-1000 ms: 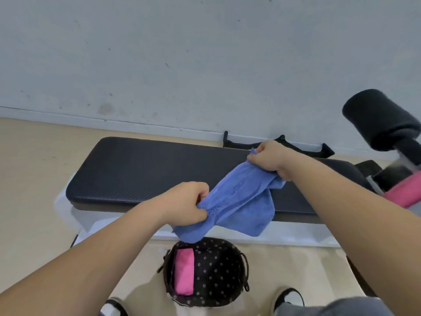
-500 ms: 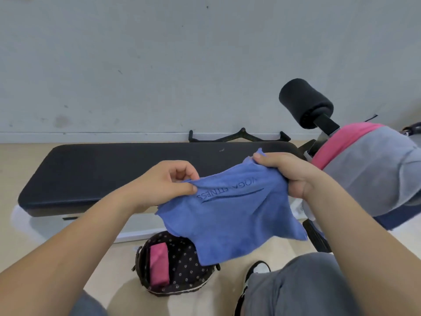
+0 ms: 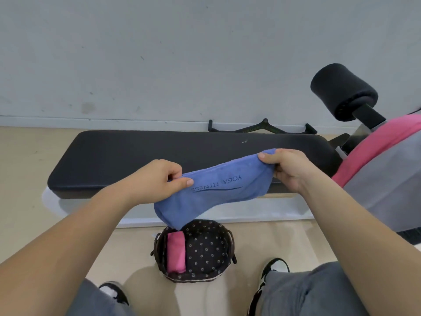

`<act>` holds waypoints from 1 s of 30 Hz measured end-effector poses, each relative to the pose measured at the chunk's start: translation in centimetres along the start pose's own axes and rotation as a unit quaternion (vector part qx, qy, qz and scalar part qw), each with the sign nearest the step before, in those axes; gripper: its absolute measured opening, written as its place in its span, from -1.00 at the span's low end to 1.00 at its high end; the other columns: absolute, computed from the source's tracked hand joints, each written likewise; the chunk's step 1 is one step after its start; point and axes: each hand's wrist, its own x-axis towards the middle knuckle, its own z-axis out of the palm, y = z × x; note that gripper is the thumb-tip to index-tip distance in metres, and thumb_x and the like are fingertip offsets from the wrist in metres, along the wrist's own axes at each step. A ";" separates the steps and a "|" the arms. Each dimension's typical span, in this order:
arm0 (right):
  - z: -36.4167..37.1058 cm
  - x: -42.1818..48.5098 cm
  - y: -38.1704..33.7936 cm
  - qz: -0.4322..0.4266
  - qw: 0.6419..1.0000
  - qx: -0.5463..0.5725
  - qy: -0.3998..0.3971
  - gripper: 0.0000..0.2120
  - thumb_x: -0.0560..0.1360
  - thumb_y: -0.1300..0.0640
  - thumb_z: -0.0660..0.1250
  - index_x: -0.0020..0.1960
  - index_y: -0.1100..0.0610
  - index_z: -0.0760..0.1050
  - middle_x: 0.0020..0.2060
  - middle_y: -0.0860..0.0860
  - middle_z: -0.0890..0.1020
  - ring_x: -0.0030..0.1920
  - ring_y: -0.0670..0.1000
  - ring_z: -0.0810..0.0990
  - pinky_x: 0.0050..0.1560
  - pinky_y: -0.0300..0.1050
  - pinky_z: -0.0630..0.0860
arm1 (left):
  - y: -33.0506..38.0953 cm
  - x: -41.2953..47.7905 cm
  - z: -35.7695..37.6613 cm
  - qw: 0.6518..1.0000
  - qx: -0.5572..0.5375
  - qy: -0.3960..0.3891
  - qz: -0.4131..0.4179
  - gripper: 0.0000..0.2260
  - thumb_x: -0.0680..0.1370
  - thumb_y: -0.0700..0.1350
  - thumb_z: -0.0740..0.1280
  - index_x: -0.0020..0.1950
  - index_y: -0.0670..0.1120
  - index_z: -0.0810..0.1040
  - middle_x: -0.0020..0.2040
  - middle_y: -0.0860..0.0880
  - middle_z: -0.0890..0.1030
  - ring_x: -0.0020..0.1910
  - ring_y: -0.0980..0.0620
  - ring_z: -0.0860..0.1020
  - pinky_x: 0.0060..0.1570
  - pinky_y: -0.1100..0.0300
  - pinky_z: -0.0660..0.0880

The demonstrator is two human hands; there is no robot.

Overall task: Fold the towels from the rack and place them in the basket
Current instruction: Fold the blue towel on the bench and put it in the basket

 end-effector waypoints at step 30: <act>0.6 -0.5 -0.7 -0.157 0.931 -0.330 -0.016 -0.94 0.49 0.16 0.53 -0.11 0.11 0.66 -0.17 0.06 0.70 -0.18 0.01 0.59 -0.18 -0.13 0.52 | -2.9 -0.1 -3.9 0.973 -0.099 0.176 -0.108 -0.87 0.49 -0.10 0.56 -0.17 -0.05 0.63 -0.24 -0.01 0.65 -0.30 0.04 0.53 -0.27 0.19 0.44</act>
